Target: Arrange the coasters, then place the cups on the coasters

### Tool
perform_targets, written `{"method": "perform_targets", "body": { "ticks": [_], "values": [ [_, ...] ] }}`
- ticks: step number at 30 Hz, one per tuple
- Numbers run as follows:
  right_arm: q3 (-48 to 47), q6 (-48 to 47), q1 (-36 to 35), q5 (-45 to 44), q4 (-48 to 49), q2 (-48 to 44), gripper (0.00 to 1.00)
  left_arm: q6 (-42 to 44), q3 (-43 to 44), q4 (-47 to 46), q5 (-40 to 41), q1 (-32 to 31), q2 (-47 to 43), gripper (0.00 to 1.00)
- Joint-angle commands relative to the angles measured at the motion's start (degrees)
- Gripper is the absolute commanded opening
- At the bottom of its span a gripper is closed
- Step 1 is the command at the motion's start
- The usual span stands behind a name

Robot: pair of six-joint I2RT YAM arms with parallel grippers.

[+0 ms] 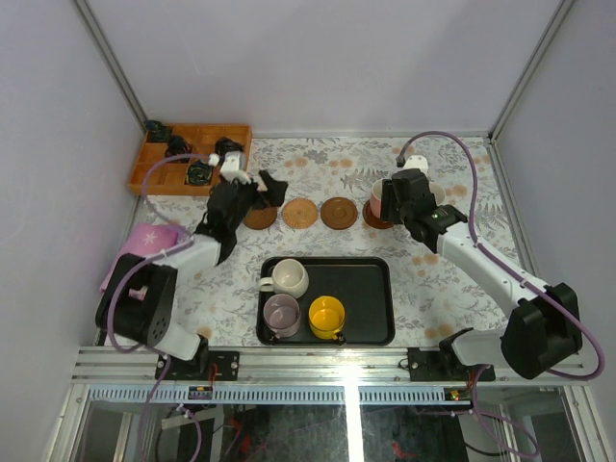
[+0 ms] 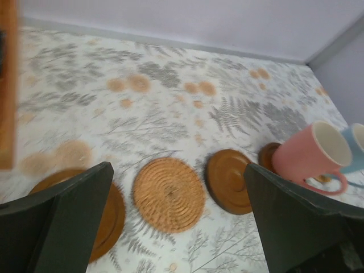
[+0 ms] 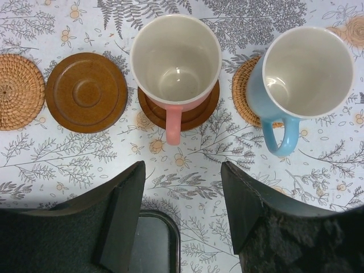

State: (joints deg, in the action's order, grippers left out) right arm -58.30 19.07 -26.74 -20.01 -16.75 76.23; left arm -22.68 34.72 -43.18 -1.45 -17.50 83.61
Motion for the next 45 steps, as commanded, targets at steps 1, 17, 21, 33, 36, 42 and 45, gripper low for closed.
{"method": "perform_targets", "body": {
  "ticks": [1,17,21,33,36,42,45],
  "values": [
    [-0.67,-1.87,-0.62,-2.14,3.29,-2.33,0.63,5.1,11.01,17.2,-16.2,0.37,5.88,1.0],
    [1.82,-2.78,-0.69,-3.49,4.0,-5.08,0.63,25.87,-11.19,-21.44,-44.61,-3.93,0.73,1.0],
    [1.26,-3.2,-0.68,-2.87,3.32,-4.58,0.63,27.11,-9.1,-20.31,-51.45,-5.23,5.32,1.0],
    [0.55,-3.48,-0.68,-3.79,1.73,-4.08,0.62,26.28,-2.93,-25.64,-59.85,-10.26,17.56,1.0],
    [0.87,-3.37,-0.68,-3.75,1.53,-3.82,0.62,27.01,-1.85,-25.33,-59.7,-10.27,19.26,1.0],
    [1.03,-3.69,-0.68,-3.86,1.96,-3.37,0.61,29.91,-0.38,-19.44,-59.1,-10.21,19.27,1.0],
    [0.87,-3.8,-0.68,-3.55,2.23,-2.99,0.6,29.68,0.04,-18.27,-59.46,-10.15,19.54,1.0]
  ]
}}
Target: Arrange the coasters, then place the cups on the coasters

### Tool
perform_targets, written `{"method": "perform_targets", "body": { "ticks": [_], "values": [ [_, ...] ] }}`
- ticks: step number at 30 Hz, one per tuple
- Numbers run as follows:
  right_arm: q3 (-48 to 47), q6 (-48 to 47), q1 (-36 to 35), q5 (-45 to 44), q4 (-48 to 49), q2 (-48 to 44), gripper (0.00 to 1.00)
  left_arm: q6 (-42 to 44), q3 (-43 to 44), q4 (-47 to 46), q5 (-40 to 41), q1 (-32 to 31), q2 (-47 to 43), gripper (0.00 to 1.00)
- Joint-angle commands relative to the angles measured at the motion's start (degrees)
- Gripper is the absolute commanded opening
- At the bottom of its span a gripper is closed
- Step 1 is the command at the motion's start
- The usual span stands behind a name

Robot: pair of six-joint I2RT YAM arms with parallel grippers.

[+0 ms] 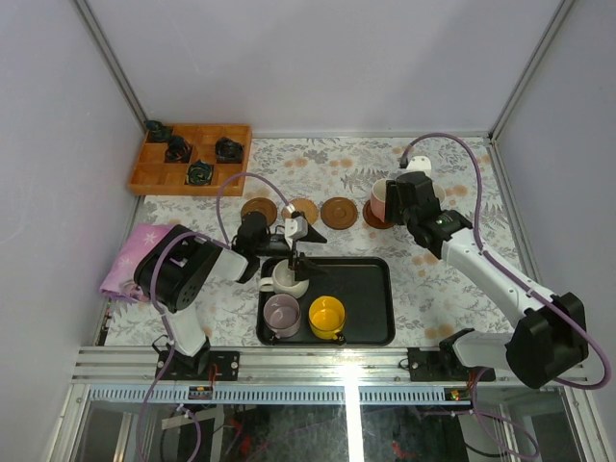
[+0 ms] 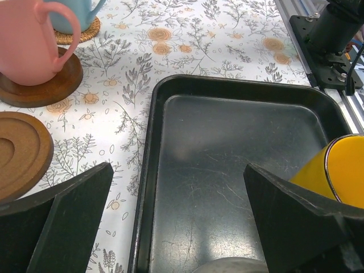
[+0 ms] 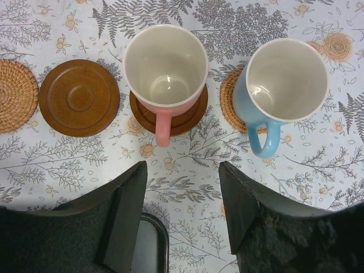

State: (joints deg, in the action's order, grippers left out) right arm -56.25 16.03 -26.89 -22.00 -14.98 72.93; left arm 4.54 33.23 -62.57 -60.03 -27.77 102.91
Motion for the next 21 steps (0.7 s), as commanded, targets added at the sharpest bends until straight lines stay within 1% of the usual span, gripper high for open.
{"method": "perform_targets", "body": {
  "ticks": [1,6,9,11,16,21],
  "values": [
    [-1.26,-0.79,-0.53,-1.37,0.48,0.51,0.6,2.39,1.97,2.02,-1.29,0.1,0.55,1.0],
    [-1.07,-1.04,-0.53,-0.83,0.59,1.28,0.6,1.68,3.13,3.32,-2.95,0.19,2.41,1.0],
    [-1.37,-1.05,-0.53,-0.64,0.3,1.37,0.59,0.72,3.01,2.61,-3.08,0.09,0.94,1.0],
    [-1.26,-1.05,-0.55,-0.78,0.36,1.22,0.59,2.91,3.0,5.51,-2.4,0.07,-1.1,1.0],
    [-0.87,-0.75,-0.53,-0.52,0.69,1.24,0.58,9.51,5.16,16.09,-1.63,0.05,-4.0,1.0],
    [-0.93,-0.58,-0.61,-0.21,-0.04,1.58,0.57,9.5,4.02,16.4,-2.08,0.04,-4.69,1.0]
  ]
}}
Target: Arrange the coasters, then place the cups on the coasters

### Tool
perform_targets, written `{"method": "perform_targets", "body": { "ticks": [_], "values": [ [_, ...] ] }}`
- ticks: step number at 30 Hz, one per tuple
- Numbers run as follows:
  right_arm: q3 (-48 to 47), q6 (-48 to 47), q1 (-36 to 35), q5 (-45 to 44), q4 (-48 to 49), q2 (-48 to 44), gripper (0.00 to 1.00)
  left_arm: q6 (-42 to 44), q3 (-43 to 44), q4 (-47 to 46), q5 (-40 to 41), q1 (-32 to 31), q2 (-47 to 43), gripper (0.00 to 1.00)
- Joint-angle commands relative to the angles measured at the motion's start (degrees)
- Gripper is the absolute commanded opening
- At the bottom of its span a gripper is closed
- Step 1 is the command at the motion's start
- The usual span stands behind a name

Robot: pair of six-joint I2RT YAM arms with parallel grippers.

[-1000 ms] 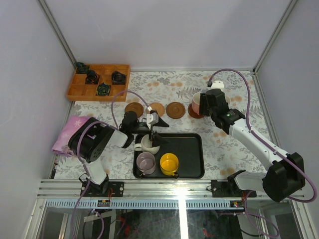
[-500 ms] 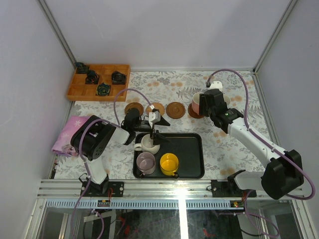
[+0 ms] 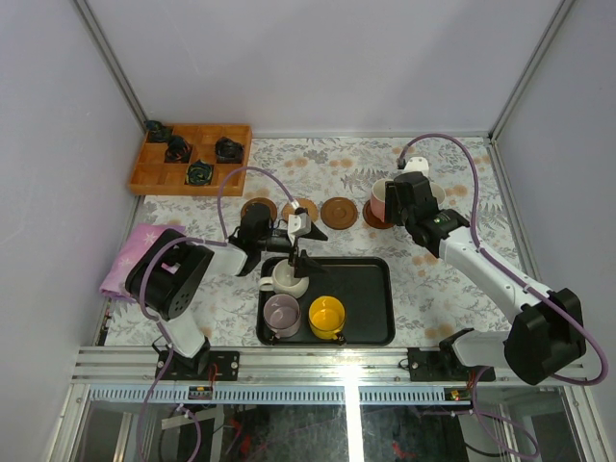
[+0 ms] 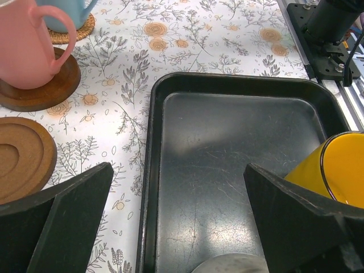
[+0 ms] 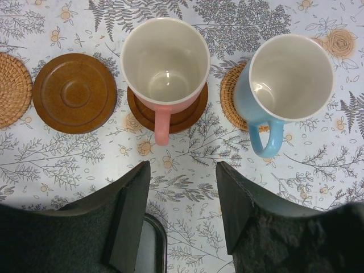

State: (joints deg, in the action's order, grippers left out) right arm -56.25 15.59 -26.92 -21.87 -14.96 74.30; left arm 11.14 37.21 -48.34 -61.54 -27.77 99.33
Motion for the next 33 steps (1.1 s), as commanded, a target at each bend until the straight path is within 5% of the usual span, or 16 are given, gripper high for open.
{"method": "perform_targets", "body": {
  "ticks": [1,21,33],
  "values": [
    [-0.9,0.0,-0.59,-0.2,-0.19,0.27,0.57,2.79,0.04,2.09,-0.58,0.08,-0.87,1.0],
    [-1.62,-0.23,-0.72,0.72,-0.14,2.01,0.55,-6.45,-1.79,-7.48,-1.59,-1.08,2.55,1.0],
    [-1.56,-1.0,-0.84,0.59,0.36,2.16,0.54,-1.6,-0.24,2.41,0.58,-1.06,-3.55,1.0]
  ]
}}
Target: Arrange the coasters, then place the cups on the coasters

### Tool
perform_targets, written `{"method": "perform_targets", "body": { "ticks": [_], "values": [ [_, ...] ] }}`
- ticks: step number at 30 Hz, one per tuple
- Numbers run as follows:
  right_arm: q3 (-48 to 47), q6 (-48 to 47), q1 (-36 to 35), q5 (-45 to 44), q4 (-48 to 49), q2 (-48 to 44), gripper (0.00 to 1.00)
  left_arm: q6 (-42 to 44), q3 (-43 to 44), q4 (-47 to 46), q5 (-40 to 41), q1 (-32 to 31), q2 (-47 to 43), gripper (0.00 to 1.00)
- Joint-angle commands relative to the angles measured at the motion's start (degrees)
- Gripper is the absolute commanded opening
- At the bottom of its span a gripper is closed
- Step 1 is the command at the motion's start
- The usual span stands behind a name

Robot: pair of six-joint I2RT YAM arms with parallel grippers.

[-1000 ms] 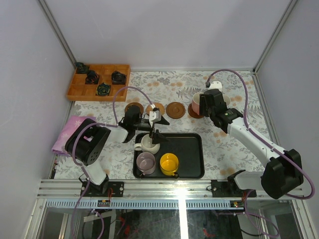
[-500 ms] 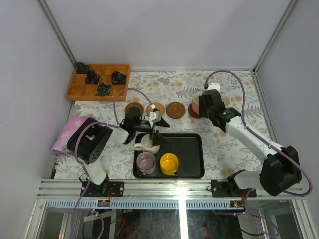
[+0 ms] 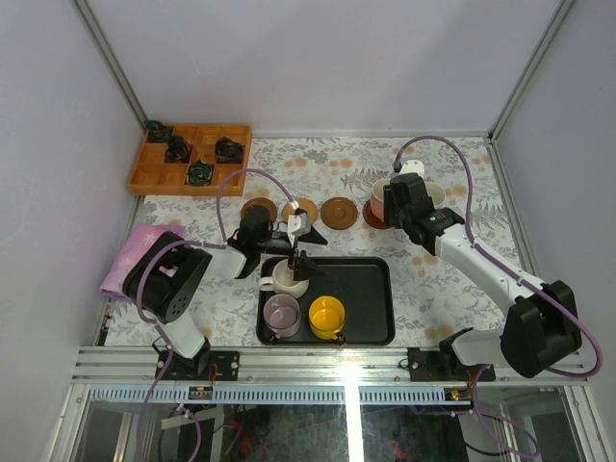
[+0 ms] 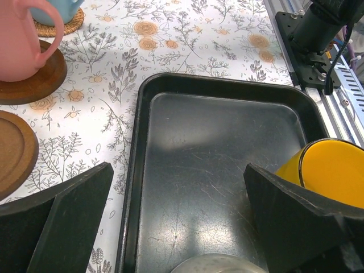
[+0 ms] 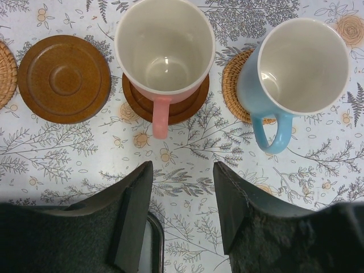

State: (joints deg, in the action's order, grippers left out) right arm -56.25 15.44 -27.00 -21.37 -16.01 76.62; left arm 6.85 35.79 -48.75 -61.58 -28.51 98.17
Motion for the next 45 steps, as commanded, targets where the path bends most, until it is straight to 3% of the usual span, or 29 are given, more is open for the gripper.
{"method": "perform_targets", "body": {
  "ticks": [1,7,16,29,45],
  "values": [
    [-1.59,-0.99,-0.9,0.0,1.33,-0.16,0.54,2.41,1.16,3.21,0.9,-0.34,-2.97,1.0],
    [-1.32,-2.13,-2.98,-1.73,0.27,-0.45,0.54,1.6,-0.54,6.06,7.24,-0.3,-10.49,1.0],
    [0.72,1.21,-8.78,-1.24,-2.22,-2.87,0.56,9.89,-1.92,25.29,19.73,-0.36,-27.6,1.0],
    [11.83,8.07,-17.61,6.38,-9.29,-17.26,0.65,3.42,-6.96,36.36,42.27,-0.32,-47.15,1.0],
    [15.09,21.27,-38.86,-1.37,-14.57,-20.98,0.75,-8.74,-4.15,41.73,74.87,-0.15,-47.74,1.0]
  ]
}}
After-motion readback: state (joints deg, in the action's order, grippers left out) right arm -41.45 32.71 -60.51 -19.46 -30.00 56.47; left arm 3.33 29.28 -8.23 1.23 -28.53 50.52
